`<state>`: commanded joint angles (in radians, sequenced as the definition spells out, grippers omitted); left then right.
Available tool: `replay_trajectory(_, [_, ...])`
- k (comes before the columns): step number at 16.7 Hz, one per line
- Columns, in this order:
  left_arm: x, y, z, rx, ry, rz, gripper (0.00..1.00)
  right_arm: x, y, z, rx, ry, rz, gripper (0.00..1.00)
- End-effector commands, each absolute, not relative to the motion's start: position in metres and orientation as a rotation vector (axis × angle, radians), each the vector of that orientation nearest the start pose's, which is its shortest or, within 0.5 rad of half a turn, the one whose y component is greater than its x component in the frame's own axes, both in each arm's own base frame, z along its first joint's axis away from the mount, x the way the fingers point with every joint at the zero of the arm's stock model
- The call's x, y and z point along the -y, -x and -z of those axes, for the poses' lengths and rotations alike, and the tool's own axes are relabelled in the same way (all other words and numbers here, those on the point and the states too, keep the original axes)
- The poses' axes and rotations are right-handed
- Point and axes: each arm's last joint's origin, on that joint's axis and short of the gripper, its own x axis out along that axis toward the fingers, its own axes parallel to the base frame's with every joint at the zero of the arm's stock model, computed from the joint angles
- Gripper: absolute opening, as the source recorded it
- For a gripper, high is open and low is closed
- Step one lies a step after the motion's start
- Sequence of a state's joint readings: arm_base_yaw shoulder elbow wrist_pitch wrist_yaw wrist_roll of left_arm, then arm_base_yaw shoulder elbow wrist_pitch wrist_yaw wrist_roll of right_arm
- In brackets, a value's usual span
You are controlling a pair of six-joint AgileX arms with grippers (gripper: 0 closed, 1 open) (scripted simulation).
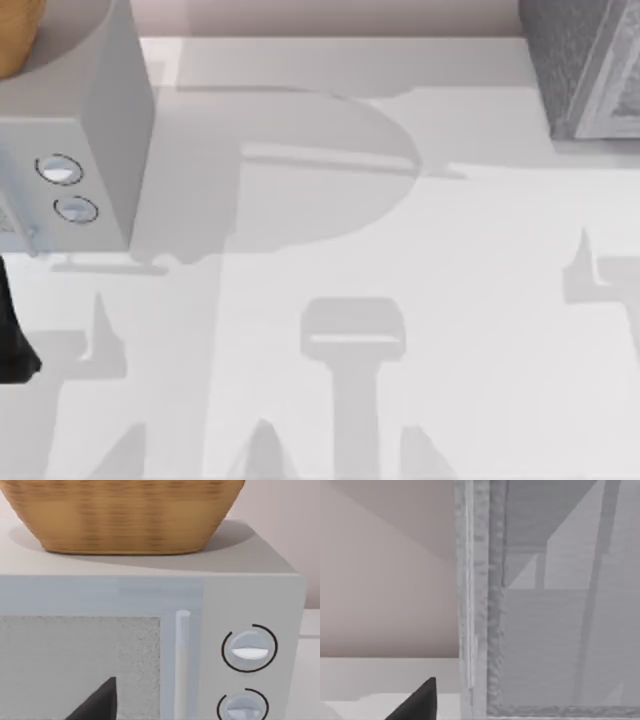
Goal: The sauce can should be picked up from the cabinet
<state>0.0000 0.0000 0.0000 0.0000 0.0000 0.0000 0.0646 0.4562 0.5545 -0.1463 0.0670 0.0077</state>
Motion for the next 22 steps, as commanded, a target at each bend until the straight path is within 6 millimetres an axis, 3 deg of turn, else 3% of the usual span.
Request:
replay_trajectory(6, [0.001,-0.106,-0.16,0.0,0.0,0.0,1.0,-0.022,-0.179,-0.424,-0.021,0.002,-0.005,1.0])
replay_trajectory(10, [0.001,-0.106,-0.16,0.0,0.0,0.0,1.0,-0.035,-0.221,-0.48,-0.003,0.001,-0.004,1.0])
replay_trajectory(15, [0.001,-0.106,-0.16,0.0,0.0,0.0,1.0,-0.046,-0.253,-0.508,0.0,0.0,-0.001,1.0])
replay_trajectory(22, [0.001,-0.106,-0.16,0.0,0.0,0.0,1.0,-0.046,-0.256,-0.51,0.003,-0.001,0.002,1.0])
